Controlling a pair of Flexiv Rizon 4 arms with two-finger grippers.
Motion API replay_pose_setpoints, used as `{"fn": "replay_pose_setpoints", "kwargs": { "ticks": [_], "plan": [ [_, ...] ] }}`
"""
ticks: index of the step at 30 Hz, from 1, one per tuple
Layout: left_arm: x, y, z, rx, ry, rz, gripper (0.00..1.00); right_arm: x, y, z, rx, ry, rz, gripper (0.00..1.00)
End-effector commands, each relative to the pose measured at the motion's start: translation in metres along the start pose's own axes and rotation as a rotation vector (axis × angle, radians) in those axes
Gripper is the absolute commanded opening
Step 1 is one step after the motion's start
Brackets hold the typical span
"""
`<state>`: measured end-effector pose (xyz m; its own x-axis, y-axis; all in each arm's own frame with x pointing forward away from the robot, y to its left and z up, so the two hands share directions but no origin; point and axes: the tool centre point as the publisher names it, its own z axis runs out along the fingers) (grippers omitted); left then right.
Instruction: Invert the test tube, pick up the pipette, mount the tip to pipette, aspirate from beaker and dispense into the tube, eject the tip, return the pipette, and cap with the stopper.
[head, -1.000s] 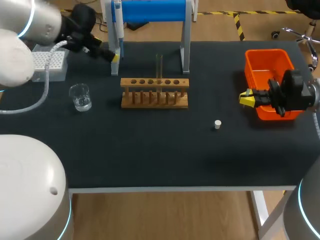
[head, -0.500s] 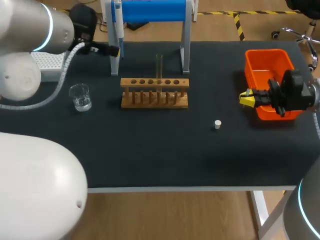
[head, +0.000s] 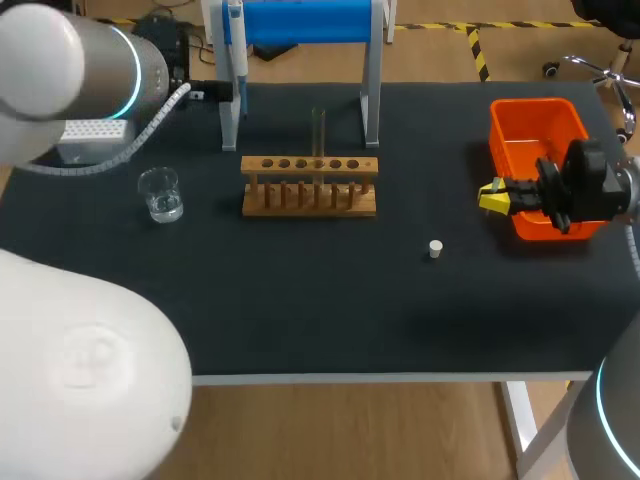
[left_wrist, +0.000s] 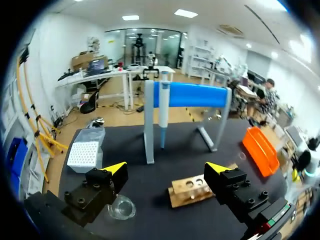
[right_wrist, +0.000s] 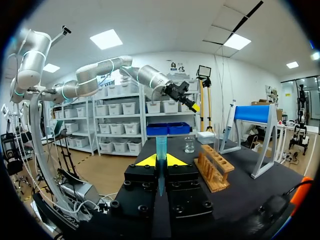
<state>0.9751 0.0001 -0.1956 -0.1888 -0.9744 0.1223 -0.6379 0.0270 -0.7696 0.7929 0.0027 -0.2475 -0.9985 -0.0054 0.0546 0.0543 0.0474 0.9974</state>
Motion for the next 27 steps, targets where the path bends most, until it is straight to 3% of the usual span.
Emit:
{"fn": "replay_pose_setpoints", "kwargs": {
  "ticks": [1,8,19,27],
  "plan": [
    [0.001,0.003,0.023,0.204,-0.412,-0.05,1.0,0.001,0.0,-0.001,0.001,-0.002,-0.001,0.0],
    [0.002,-0.012,0.031,0.301,-0.453,-0.061,1.0,0.001,0.0,-0.001,0.001,-0.002,-0.001,0.0],
    [-0.004,-0.03,0.056,0.339,-0.486,-0.072,1.0,0.001,0.0,-0.001,0.001,-0.002,-0.001,0.0],
    [-0.015,-0.043,0.068,0.363,-0.466,-0.059,1.0,0.001,0.0,-0.001,0.001,-0.002,-0.001,0.0]
  ]
}}
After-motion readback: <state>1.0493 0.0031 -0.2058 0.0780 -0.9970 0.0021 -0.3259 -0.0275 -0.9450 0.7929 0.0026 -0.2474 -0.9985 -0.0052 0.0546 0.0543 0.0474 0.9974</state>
